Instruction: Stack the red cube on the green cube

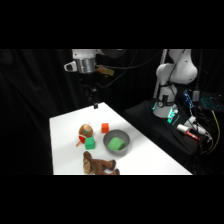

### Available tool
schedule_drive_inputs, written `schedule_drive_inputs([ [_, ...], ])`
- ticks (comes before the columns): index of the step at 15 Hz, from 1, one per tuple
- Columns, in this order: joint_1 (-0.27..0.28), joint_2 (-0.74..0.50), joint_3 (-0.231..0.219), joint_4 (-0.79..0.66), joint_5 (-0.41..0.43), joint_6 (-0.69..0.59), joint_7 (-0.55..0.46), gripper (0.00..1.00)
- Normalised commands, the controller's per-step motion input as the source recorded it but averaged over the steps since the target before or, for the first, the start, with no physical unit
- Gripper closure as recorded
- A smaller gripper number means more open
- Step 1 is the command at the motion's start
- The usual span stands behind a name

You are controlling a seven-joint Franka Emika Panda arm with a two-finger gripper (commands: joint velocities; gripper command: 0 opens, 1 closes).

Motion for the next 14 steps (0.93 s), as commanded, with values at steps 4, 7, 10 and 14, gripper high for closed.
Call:
schedule_drive_inputs([
  [4, -0.029, 0.00, 0.015, 0.01, -0.001, 0.05, 0.07, 0.00],
  [7, -0.058, -0.04, -0.032, -0.08, -0.041, 0.20, 0.17, 0.00],
  [10, -0.085, -0.07, -0.060, -0.16, -0.051, 0.24, 0.18, 0.00],
  [14, -0.073, -0.11, -0.055, -0.23, -0.052, 0.25, 0.19, 0.00],
])
